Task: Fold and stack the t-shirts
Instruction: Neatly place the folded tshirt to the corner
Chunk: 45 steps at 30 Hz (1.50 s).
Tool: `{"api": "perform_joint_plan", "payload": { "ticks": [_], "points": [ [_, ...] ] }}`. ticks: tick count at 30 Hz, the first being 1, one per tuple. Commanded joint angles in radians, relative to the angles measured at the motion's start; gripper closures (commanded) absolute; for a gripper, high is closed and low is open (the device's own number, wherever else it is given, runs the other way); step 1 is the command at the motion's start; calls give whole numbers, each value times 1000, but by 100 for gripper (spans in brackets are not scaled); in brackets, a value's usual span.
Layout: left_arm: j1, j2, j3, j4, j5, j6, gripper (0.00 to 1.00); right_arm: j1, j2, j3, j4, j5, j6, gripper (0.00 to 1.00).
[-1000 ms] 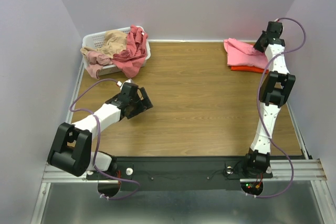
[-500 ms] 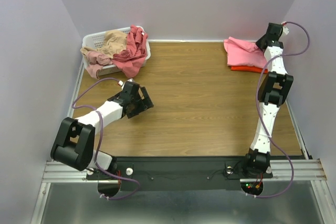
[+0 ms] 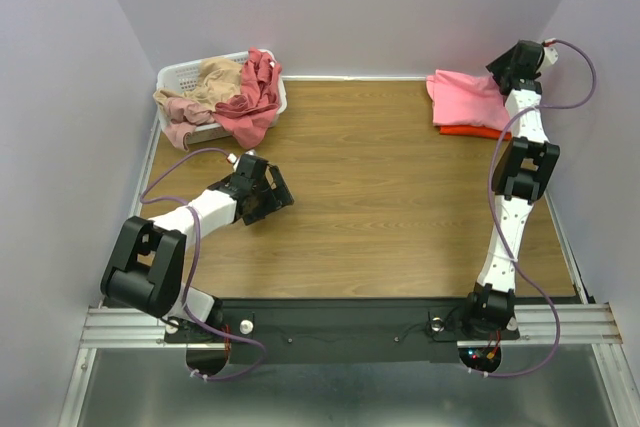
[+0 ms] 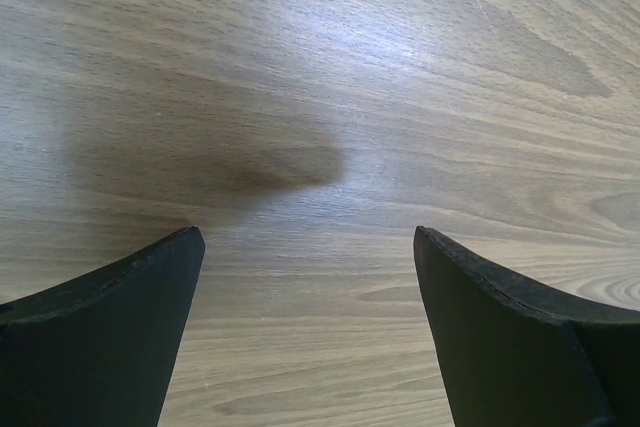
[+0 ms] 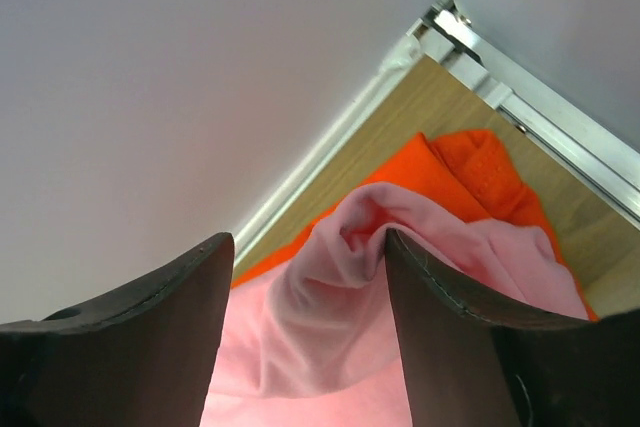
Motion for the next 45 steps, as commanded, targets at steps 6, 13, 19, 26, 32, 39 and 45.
{"api": "perform_joint_plan", "payload": {
  "ticks": [6,13,19,26,32,39,45],
  "points": [
    [-2,-49,2,19,9,-7,2,-8,-41,33,125,-102,-127,0],
    [-2,-130,-41,18,17,-18,2,4,-219,-215,125,-158,-339,0],
    [-2,-196,-64,7,6,-21,2,27,-273,-398,128,-126,-443,0],
    [-2,-175,-47,-5,-9,-19,2,58,-183,-345,127,-206,-567,0],
    [-2,-135,-15,-7,-6,-16,2,84,-75,-198,128,-83,-575,1],
    [-2,-118,-15,-5,-8,-19,2,82,58,8,137,39,-587,0],
    [-2,-101,-6,2,-3,-18,2,82,34,-24,168,41,-578,0]
  ]
}}
